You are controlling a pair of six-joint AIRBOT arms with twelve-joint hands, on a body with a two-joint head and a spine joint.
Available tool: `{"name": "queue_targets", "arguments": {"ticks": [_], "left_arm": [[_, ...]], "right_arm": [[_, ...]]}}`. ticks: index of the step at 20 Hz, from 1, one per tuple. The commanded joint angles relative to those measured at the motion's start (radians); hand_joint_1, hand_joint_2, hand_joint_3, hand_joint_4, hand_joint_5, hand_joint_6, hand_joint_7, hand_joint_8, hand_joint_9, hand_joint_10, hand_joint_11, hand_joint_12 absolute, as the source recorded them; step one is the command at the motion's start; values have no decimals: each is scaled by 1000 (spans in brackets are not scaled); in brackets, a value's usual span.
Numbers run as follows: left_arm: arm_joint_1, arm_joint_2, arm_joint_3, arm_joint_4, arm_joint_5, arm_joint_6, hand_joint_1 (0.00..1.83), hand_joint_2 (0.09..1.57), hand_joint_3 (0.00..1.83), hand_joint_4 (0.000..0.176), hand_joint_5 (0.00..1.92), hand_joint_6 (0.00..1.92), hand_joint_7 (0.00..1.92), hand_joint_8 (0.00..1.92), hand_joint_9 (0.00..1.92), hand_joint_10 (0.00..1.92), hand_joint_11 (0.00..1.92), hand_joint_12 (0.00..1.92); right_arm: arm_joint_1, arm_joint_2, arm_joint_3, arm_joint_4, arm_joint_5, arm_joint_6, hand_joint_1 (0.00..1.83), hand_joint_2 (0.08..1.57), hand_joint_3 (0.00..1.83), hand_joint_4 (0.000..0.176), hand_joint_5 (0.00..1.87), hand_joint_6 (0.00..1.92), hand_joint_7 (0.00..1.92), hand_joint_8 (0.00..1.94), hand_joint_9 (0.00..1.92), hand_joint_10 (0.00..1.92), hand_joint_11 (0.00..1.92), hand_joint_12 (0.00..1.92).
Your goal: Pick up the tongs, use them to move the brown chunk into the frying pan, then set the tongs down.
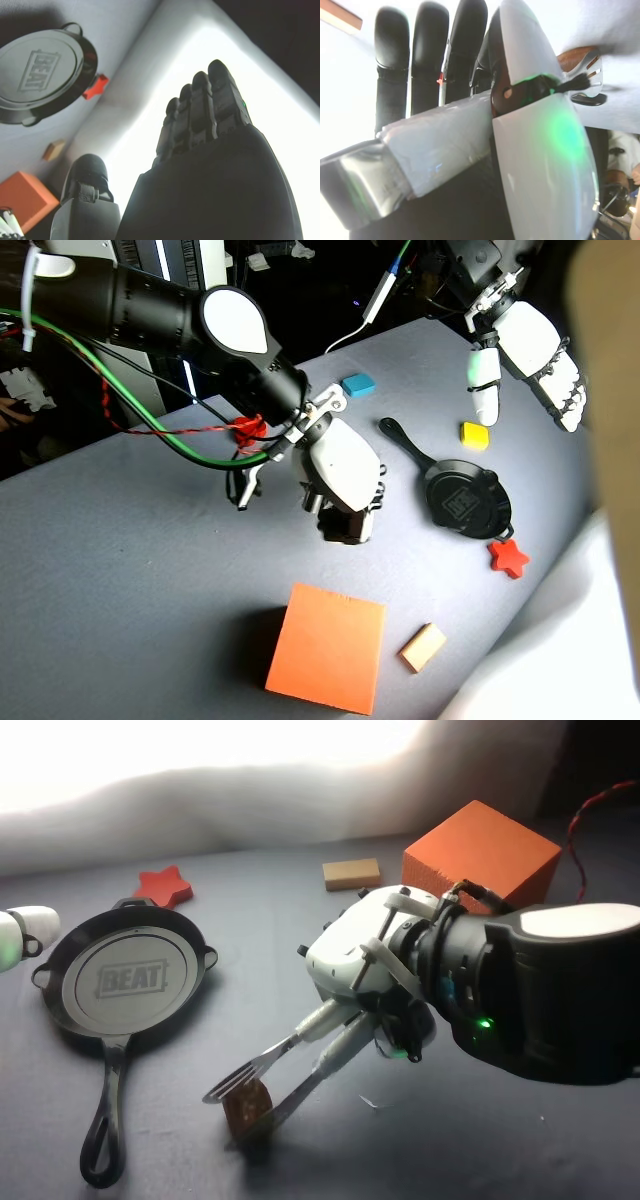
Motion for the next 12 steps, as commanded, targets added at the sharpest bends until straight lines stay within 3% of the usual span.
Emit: {"name": "queue_targets", "arguments": {"ticks": [1, 2, 3, 4, 5, 6, 7, 8, 9, 12], "left_arm": [[0, 10, 7, 65, -73, 0, 0, 1193, 1, 0, 64, 1, 85, 0, 84, 3, 0, 224], [1, 10, 7, 65, -73, 0, 0, 1197, 2, 0, 60, 0, 88, 1, 81, 1, 0, 205], [1, 11, 7, 65, -73, 0, 0, 1202, 4, 0, 59, 0, 84, 0, 80, 0, 0, 203], [1, 11, 8, 65, -73, 0, 0, 1191, 0, 0, 37, 0, 62, 1, 62, 0, 0, 160], [2, 11, 9, 65, -73, 0, 0, 1186, 0, 0, 35, 1, 56, 1, 58, 0, 0, 148], [2, 11, 9, 65, -73, 0, 0, 1186, 0, 0, 35, 1, 56, 1, 58, 0, 0, 148], [2, 11, 9, 65, -73, 0, 0, 1186, 0, 0, 48, 4, 73, 4, 71, 4, 0, 165], [2, 11, 9, 65, -73, 0, 0, 1181, 0, 0, 52, 5, 78, 5, 75, 5, 0, 171], [2, 11, 9, 65, -73, 0, 0, 1189, 1, 0, 62, 5, 90, 5, 84, 5, 0, 205], [5, 11, 8, 65, -73, -5, 0, 1188, 0, 0, 55, 2, 84, 3, 82, 3, 0, 180]], "right_arm": [[9, 7, -13, -51, 21, -10, 1151, 1166, 5, 0, 868, 1161, 1262, 588, 1224, 815, 840, 1473], [8, 17, -27, -51, 17, -13, 1111, 1204, 2, 0, 827, 1238, 1325, 484, 1236, 866, 882, 1518], [9, 26, -38, -51, 14, -14, 1110, 1201, 0, 0, 835, 1227, 1389, 498, 1272, 1042, 967, 1580], [9, 34, -49, -51, 13, -16, 1107, 1202, 2, 0, 833, 1229, 1425, 714, 1353, 1323, 1123, 1699], [9, 43, -61, -51, 12, -21, 1100, 1215, 4, 0, 810, 1259, 1367, 1407, 1430, 1805, 1359, 1888], [9, 50, -69, -51, 12, -21, 1100, 1215, 4, 0, 810, 1259, 1367, 1407, 1430, 1805, 1359, 1888], [7, 54, -75, -51, 9, -21, 1054, 1262, 16, 0, 727, 1391, 1357, 1625, 1432, 1898, 1408, 1914], [6, 57, -79, -51, 2, -21, 756, 1363, 28, 0, 859, 1073, 1397, 1672, 1449, 1865, 1414, 1920], [5, 60, -82, -51, -3, -21, 617, 1403, 16, 0, 965, 1025, 1412, 1637, 1467, 1825, 1422, 1921], [2, 71, -89, -51, -5, -22, 403, 1440, 9, 0, 982, 1198, 1446, 1590, 1498, 1774, 1429, 1921]]}}
